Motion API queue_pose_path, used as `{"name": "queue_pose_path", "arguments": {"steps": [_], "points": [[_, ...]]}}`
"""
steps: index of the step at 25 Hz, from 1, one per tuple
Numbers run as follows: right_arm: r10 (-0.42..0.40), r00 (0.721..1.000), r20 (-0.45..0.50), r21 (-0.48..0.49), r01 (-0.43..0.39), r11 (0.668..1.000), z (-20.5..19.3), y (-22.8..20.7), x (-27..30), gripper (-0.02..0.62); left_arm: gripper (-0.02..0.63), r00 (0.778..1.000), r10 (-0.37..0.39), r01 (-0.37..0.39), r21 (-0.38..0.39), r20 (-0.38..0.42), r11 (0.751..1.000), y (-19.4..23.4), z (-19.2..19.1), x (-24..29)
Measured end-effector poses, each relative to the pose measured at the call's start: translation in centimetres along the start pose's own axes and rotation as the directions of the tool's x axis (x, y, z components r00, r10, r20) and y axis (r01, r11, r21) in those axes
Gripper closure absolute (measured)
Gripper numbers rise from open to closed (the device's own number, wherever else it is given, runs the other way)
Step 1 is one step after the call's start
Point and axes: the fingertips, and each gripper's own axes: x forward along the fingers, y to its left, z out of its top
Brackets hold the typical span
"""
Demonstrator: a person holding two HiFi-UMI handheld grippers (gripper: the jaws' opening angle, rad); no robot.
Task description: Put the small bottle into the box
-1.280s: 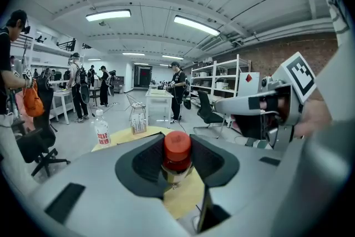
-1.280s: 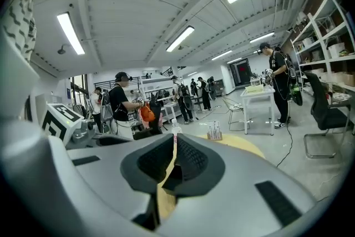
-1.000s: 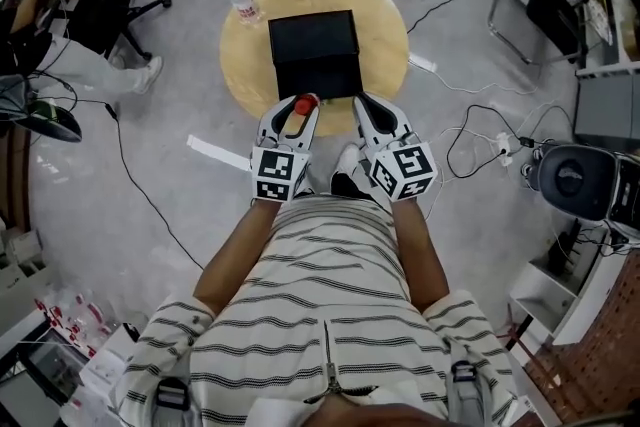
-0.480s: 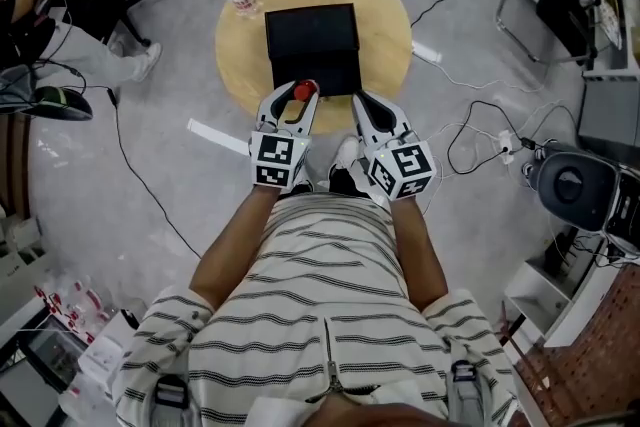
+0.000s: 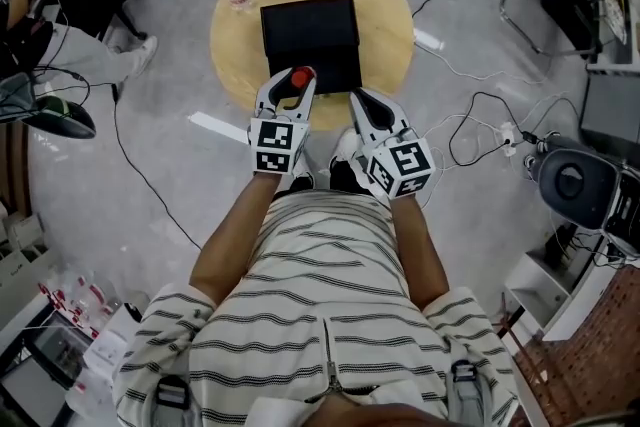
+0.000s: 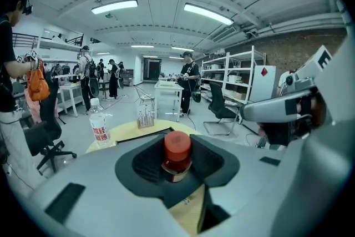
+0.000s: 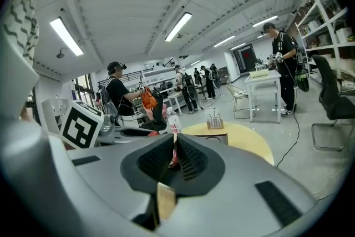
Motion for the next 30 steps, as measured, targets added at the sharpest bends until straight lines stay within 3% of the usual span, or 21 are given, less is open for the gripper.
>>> {"name": "queue_pose_path", "arguments": {"steps": [30], "points": [[0.004, 0.999, -0.033, 0.017, -0.004, 1.0, -1.0, -1.0, 0.4, 0.566, 0.453, 0.989, 0.023, -0.028, -0.027, -0.146, 0.999, 1.8, -5.6, 7.7]]}}
